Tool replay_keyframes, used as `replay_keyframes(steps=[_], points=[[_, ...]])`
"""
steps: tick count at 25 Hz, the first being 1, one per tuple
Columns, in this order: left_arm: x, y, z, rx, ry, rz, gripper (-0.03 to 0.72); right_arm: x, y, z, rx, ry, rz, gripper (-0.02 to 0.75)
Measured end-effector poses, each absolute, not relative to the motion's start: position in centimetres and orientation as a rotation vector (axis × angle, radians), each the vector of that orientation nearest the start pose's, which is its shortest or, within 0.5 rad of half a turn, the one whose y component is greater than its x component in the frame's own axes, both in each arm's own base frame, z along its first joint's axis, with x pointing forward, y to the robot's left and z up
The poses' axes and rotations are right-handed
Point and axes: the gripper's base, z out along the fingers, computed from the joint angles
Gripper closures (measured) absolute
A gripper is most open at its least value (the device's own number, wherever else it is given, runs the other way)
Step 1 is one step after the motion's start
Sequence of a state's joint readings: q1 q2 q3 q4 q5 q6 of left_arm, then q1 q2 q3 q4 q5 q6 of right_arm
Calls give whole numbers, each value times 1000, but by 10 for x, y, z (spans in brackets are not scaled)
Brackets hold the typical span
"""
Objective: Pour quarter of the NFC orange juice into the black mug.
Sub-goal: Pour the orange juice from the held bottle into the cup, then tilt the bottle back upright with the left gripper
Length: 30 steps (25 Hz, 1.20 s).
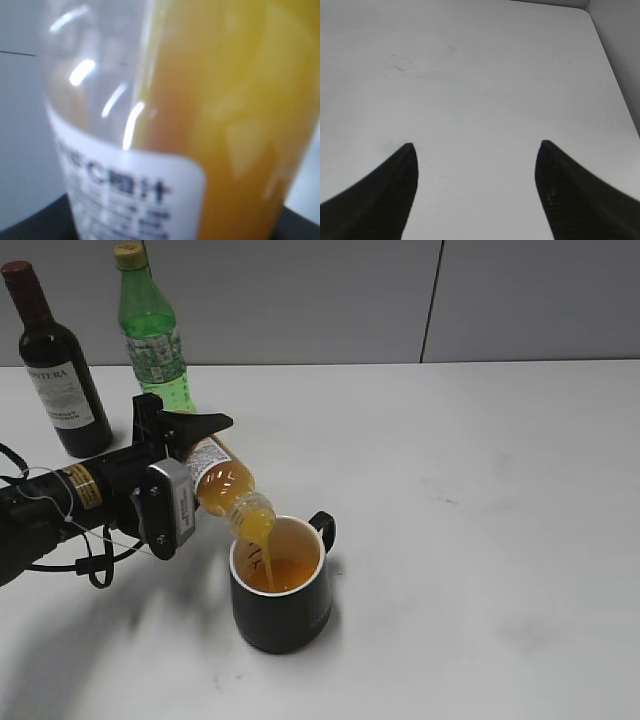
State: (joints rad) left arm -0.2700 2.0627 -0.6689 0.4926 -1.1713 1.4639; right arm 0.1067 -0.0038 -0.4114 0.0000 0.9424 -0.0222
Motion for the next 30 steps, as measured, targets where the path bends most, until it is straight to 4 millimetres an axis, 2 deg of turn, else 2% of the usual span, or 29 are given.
replay_keyframes(steps=[30], points=[[312, -127, 102, 1630, 710, 633, 219, 9, 1, 262, -129, 2007, 54, 182]])
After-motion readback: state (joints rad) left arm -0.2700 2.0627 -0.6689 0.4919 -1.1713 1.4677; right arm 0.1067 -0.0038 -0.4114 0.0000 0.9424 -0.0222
